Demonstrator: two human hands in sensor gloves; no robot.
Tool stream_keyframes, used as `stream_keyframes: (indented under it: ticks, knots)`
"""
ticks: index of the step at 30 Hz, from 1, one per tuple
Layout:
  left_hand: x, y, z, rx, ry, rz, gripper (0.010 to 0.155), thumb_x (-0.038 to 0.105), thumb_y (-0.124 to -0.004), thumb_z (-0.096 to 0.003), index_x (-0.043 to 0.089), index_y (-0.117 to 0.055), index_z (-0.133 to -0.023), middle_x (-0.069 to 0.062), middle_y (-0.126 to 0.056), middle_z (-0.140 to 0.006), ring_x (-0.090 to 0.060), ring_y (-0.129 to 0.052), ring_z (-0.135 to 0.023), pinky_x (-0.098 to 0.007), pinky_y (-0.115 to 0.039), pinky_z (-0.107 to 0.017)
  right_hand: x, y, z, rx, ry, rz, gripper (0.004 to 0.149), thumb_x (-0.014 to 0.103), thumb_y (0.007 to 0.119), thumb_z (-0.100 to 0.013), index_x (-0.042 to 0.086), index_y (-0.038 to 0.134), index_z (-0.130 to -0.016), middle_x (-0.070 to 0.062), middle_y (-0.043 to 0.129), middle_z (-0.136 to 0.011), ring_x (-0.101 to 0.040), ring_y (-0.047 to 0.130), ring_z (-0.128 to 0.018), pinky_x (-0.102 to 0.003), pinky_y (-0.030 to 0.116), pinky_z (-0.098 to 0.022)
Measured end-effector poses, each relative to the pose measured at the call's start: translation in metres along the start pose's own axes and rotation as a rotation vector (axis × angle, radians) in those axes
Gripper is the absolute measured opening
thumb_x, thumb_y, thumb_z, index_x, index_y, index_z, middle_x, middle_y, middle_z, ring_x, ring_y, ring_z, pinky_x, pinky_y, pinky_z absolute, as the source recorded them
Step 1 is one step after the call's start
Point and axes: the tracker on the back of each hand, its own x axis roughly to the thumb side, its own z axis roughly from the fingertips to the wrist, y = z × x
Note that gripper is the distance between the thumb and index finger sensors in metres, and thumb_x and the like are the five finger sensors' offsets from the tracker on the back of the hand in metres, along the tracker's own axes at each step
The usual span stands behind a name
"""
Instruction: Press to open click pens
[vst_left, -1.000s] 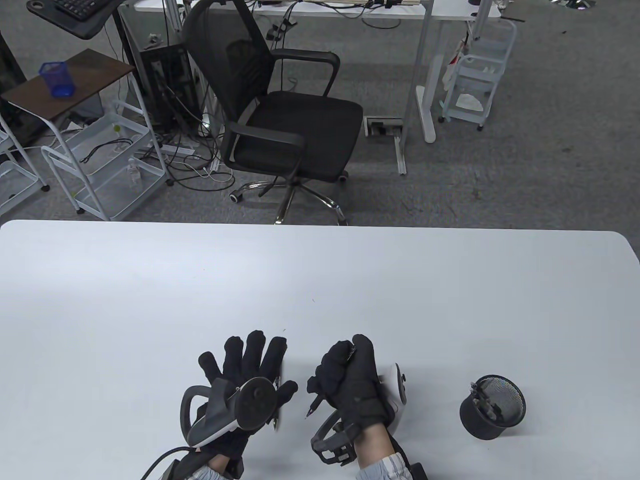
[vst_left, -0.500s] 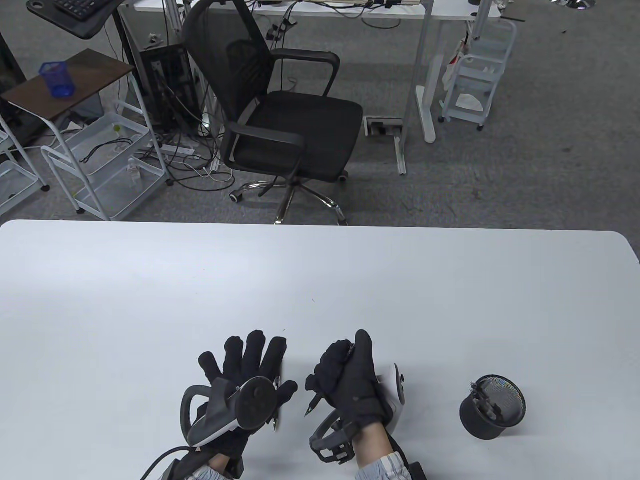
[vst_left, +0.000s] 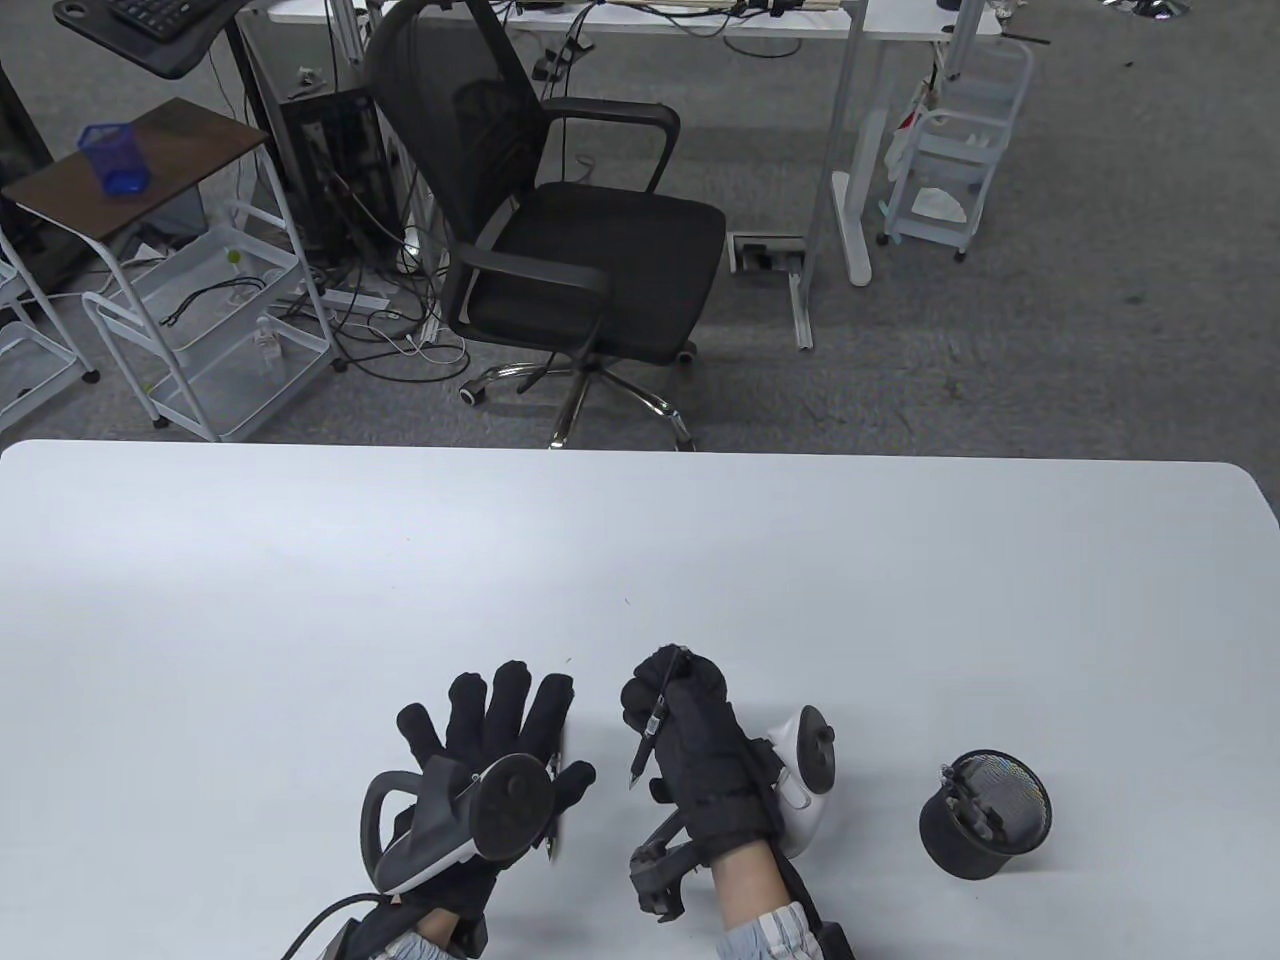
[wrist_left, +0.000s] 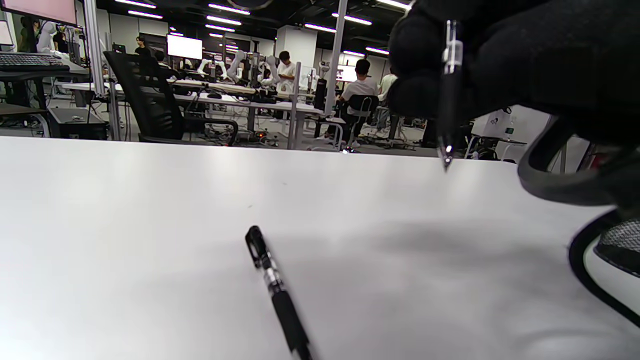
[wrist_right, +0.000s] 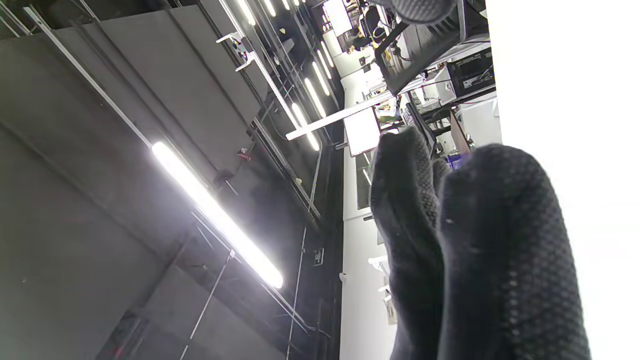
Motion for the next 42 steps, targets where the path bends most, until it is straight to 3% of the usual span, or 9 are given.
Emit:
stream_keyframes:
  ticks: [4, 10, 14, 17, 21, 26, 31, 42]
  knots:
    - [0.0, 0.0, 0.0, 0.0, 0.0, 0.0, 0.074, 0.062, -0.052, -0.0697, 0.026, -0.023, -0.127, -0.024, -0.026, -0.133, -0.065, -0.033, -0.115, -0.086, -0.022, -0.067, -0.004, -0.001, -0.002, 0.031, 0.028, 0.012, 0.049, 0.015, 0.049, -0.069, -0.006, 0.034, -0.11, -0.037, 0.034, -0.107, -0.055, 0.044, -0.091, -0.072, 0.034, -0.07]
    - [0.0, 0.0, 0.0, 0.001, -0.002, 0.004, 0.074, 0.062, -0.052, -0.0697, 0.026, -0.022, -0.127, -0.024, -0.027, -0.133, -0.065, -0.033, -0.115, -0.086, -0.022, -0.067, -0.005, -0.003, -0.002, -0.086, 0.055, 0.228, 0.049, 0.011, 0.06, -0.066, -0.01, 0.046, -0.109, -0.037, 0.055, -0.1, -0.052, 0.064, -0.083, -0.071, 0.05, -0.066]
    - [-0.001, 0.0, 0.001, 0.004, -0.003, 0.006, 0.074, 0.062, -0.052, -0.0697, 0.026, -0.022, -0.127, -0.024, -0.027, -0.133, -0.065, -0.033, -0.115, -0.086, -0.022, -0.067, -0.008, -0.006, 0.0, -0.143, 0.098, 0.348, 0.049, 0.013, 0.066, -0.066, -0.004, 0.052, -0.11, -0.028, 0.065, -0.101, -0.055, 0.053, -0.087, -0.074, 0.038, -0.064]
    - [-0.001, 0.001, 0.001, 0.008, -0.004, 0.009, 0.074, 0.062, -0.052, -0.0697, 0.027, -0.022, -0.127, -0.023, -0.027, -0.133, -0.064, -0.033, -0.115, -0.086, -0.022, -0.067, -0.011, -0.009, -0.001, -0.179, 0.133, 0.415, 0.048, 0.015, 0.069, -0.066, 0.0, 0.056, -0.109, -0.025, 0.069, -0.101, -0.051, 0.053, -0.085, -0.068, 0.043, -0.064]
    - [-0.001, 0.001, 0.001, 0.012, -0.007, 0.014, 0.074, 0.062, -0.052, -0.0697, 0.027, -0.022, -0.127, -0.023, -0.027, -0.133, -0.064, -0.033, -0.115, -0.086, -0.022, -0.067, -0.019, -0.013, -0.002, -0.219, 0.189, 0.508, 0.049, 0.016, 0.071, -0.065, 0.0, 0.056, -0.109, -0.024, 0.072, -0.1, -0.04, 0.07, -0.076, -0.056, 0.059, -0.063]
    - [-0.002, 0.001, 0.002, 0.015, -0.01, 0.015, 0.073, 0.062, -0.051, -0.0698, 0.027, -0.022, -0.127, -0.024, -0.027, -0.133, -0.064, -0.033, -0.115, -0.086, -0.023, -0.068, -0.036, -0.014, -0.007, -0.265, 0.285, 0.629, 0.053, 0.015, 0.073, -0.064, -0.006, 0.055, -0.109, -0.028, 0.075, -0.096, -0.039, 0.079, -0.071, -0.054, 0.068, -0.06]
    - [-0.003, 0.002, 0.002, 0.019, -0.01, 0.022, 0.074, 0.062, -0.052, -0.0697, 0.027, -0.022, -0.127, -0.023, -0.027, -0.133, -0.064, -0.033, -0.115, -0.086, -0.023, -0.068, -0.053, -0.013, -0.015, -0.242, 0.37, 0.928, 0.055, 0.017, 0.075, -0.063, -0.009, 0.056, -0.108, -0.029, 0.077, -0.093, -0.036, 0.085, -0.067, -0.05, 0.072, -0.057]
    - [-0.004, 0.001, 0.002, 0.013, -0.012, 0.029, 0.073, 0.062, -0.051, -0.0698, 0.027, -0.022, -0.127, -0.023, -0.027, -0.133, -0.064, -0.033, -0.115, -0.086, -0.022, -0.068, -0.08, -0.006, -0.032, -0.175, 0.528, 1.127, 0.057, 0.02, 0.076, -0.063, -0.008, 0.056, -0.109, -0.029, 0.079, -0.089, -0.031, 0.088, -0.065, -0.039, 0.076, -0.053]
